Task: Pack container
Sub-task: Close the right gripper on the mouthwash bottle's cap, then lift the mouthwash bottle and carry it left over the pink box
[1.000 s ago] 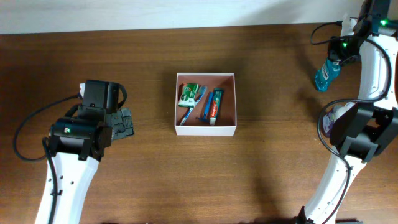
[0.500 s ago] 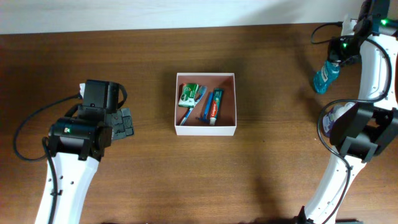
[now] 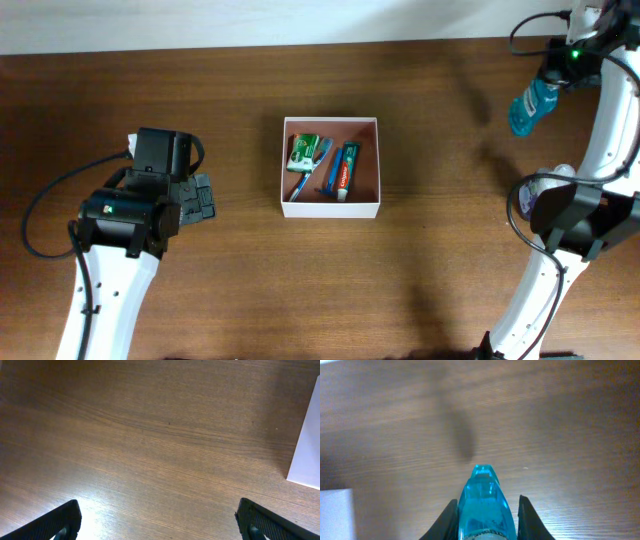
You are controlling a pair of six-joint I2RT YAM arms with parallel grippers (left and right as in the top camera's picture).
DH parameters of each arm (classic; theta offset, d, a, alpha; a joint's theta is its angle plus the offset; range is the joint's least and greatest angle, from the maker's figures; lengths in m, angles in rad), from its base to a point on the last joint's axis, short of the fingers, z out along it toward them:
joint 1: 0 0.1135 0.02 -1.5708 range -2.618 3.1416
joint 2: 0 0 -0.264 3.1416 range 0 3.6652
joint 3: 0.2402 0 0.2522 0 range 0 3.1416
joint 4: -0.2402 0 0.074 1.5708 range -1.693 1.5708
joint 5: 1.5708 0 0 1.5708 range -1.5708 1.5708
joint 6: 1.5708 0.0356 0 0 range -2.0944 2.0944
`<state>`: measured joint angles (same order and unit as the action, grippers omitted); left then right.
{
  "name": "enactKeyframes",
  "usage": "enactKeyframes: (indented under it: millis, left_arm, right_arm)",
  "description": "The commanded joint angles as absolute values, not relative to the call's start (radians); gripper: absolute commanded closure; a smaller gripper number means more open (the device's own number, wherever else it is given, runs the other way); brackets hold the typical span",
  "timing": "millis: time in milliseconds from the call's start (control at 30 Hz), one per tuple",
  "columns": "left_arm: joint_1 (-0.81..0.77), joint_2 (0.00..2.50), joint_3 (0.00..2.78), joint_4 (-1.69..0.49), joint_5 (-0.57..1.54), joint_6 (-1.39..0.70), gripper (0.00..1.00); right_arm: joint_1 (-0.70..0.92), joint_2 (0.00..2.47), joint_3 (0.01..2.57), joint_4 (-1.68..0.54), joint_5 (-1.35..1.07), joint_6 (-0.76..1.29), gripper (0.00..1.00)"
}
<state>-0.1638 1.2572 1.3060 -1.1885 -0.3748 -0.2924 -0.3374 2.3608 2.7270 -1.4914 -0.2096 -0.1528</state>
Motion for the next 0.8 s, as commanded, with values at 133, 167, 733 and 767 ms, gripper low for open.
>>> enactKeyframes:
  millis: [133, 167, 733, 767]
  left_arm:
    - [-0.159, 1.260, 1.303, -1.189, -0.385, -0.302, 0.01]
    - [-0.159, 1.260, 1.303, -1.189, -0.385, -0.302, 0.00]
    - [-0.159, 1.260, 1.303, -1.189, -0.385, -0.302, 0.01]
    - [-0.159, 1.260, 1.303, -1.189, -0.385, -0.302, 0.01]
  right_arm:
    - [-0.273, 2.297, 2.945, -1.631, -0.543, -0.140, 0.96]
    - [-0.258, 2.297, 2.963, -1.649, -0.543, -0.130, 0.96]
    - [0.111, 2.290, 3.012, -1.699, -0.377, 0.193, 0.96]
    - [0.128, 2.290, 3.012, -1.699, -0.362, 0.202, 0.96]
